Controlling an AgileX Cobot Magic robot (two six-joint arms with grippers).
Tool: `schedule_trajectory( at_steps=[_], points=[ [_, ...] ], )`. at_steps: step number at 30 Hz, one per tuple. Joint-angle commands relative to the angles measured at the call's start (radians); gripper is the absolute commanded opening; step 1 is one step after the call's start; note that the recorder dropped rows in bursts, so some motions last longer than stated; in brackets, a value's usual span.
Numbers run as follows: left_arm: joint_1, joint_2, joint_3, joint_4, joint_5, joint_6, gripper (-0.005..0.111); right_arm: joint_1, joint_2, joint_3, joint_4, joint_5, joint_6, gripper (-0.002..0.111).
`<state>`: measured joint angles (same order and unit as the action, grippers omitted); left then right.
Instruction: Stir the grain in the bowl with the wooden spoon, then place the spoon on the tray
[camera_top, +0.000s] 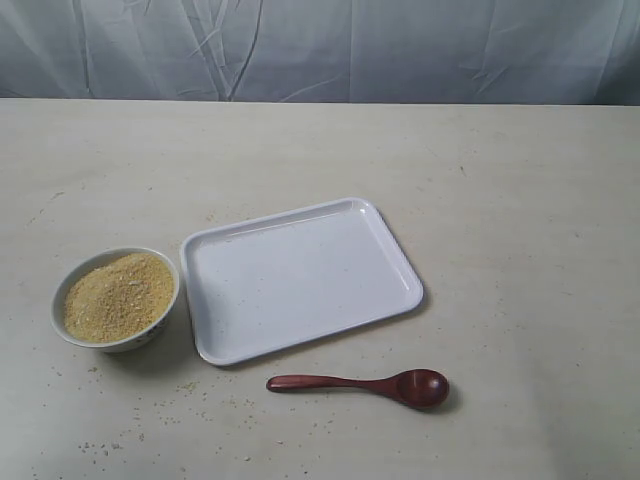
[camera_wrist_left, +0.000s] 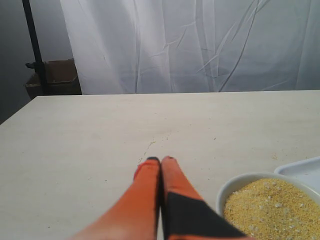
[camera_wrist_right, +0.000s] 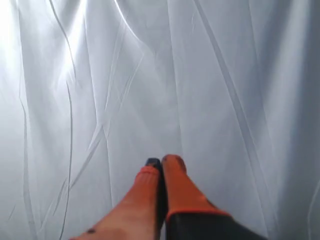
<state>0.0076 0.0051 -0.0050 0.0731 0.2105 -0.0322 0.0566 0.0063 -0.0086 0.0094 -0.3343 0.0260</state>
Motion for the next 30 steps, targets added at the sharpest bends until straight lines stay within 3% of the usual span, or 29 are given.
schedule_trajectory(
  at_steps=[1, 5, 9, 16, 22, 27, 30],
  points=[
    [0.001, -0.005, 0.005, -0.002, -0.005, -0.001, 0.000, 0.004, -0.006, 0.003, -0.001, -0.074, 0.001, 0.002],
    [0.001, -0.005, 0.005, -0.002, -0.005, -0.001, 0.000, 0.004, -0.006, 0.003, -0.001, -0.049, 0.001, 0.002],
    [0.001, -0.005, 0.005, -0.002, -0.005, -0.001, 0.000, 0.004, -0.006, -0.011, 0.008, 0.096, 0.029, 0.002],
    [0.001, -0.005, 0.005, -0.002, -0.005, -0.001, 0.000, 0.004, 0.271, -0.245, 0.041, 0.758, 0.090, 0.001],
    [0.001, -0.005, 0.005, -0.002, -0.005, -0.001, 0.000, 0.004, 0.691, -0.491, 0.147, 1.076, -0.112, -0.001],
    [0.001, -0.005, 0.005, -0.002, -0.005, -0.001, 0.000, 0.007, 0.977, -0.621, 0.470, 1.217, -0.452, -0.001],
    [0.001, -0.005, 0.005, -0.002, -0.005, -0.001, 0.000, 0.084, 1.111, -0.645, 0.605, 1.248, -0.672, -0.001]
  ],
)
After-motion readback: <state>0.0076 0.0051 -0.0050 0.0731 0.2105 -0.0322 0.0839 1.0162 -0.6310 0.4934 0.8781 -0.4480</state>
